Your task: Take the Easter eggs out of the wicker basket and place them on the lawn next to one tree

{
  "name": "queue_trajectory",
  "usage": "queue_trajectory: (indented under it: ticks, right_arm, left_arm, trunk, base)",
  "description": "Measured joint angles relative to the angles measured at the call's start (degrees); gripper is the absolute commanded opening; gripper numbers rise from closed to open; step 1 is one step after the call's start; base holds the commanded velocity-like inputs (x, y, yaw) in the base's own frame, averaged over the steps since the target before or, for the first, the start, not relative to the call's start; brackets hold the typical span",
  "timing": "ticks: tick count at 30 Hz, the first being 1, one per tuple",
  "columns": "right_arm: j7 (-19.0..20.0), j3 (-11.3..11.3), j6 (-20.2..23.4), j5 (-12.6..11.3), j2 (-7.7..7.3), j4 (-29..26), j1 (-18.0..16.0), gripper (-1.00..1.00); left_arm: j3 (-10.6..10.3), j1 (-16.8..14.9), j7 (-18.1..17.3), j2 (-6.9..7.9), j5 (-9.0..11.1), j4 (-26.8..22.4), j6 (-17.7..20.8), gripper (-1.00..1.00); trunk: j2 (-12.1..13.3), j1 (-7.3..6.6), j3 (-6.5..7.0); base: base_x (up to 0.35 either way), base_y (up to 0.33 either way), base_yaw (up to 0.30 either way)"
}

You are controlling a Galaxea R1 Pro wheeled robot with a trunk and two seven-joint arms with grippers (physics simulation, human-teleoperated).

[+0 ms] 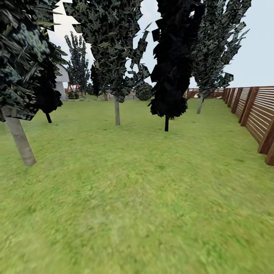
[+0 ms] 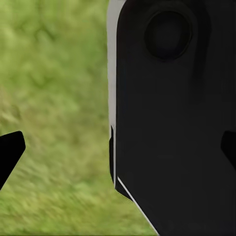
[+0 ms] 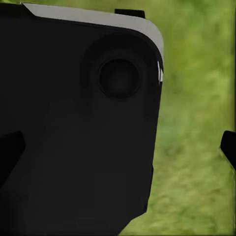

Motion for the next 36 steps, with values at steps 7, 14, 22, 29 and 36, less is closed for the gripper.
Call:
queue_trajectory:
  ticks: [7, 14, 22, 29, 36]
  right_arm:
    - [0.04, 0.00, -0.02, 0.00, -0.02, 0.00, 0.00, 1.00]
    - [0.09, 0.00, -0.07, 0.01, -0.03, 0.00, 0.02, 1.00]
    - [0.30, 0.04, -0.15, 0.01, -0.05, 0.00, 0.01, 1.00]
    - [0.32, 0.02, -0.14, 0.01, -0.04, 0.00, 0.00, 1.00]
    - [0.32, 0.01, -0.11, 0.01, -0.02, 0.00, 0.00, 1.00]
  left_arm:
    - [0.00, 0.03, 0.00, 0.00, 0.07, 0.00, 0.00, 1.00]
    - [0.00, 0.04, 0.00, 0.00, 0.08, 0.00, 0.00, 1.00]
    - [0.00, 0.03, 0.00, 0.00, 0.16, 0.00, 0.00, 1.00]
    - [0.00, 0.01, 0.00, 0.00, 0.22, 0.00, 0.00, 1.00]
    - [0.00, 0.01, 0.00, 0.00, 0.21, 0.00, 0.00, 1.00]
  trunk:
    - [0.00, 0.00, 0.00]
    - [0.00, 0.00, 0.00]
    - [0.00, 0.00, 0.00]
    - [0.00, 0.00, 0.00]
    - [0.00, 0.00, 0.00]
  base:
    - [0.337, 0.000, 0.256]
    - [0.337, 0.000, 0.240]
    - [0.337, 0.000, 0.033]
    - [0.337, 0.000, 0.001]
    - [0.337, 0.000, 0.000]
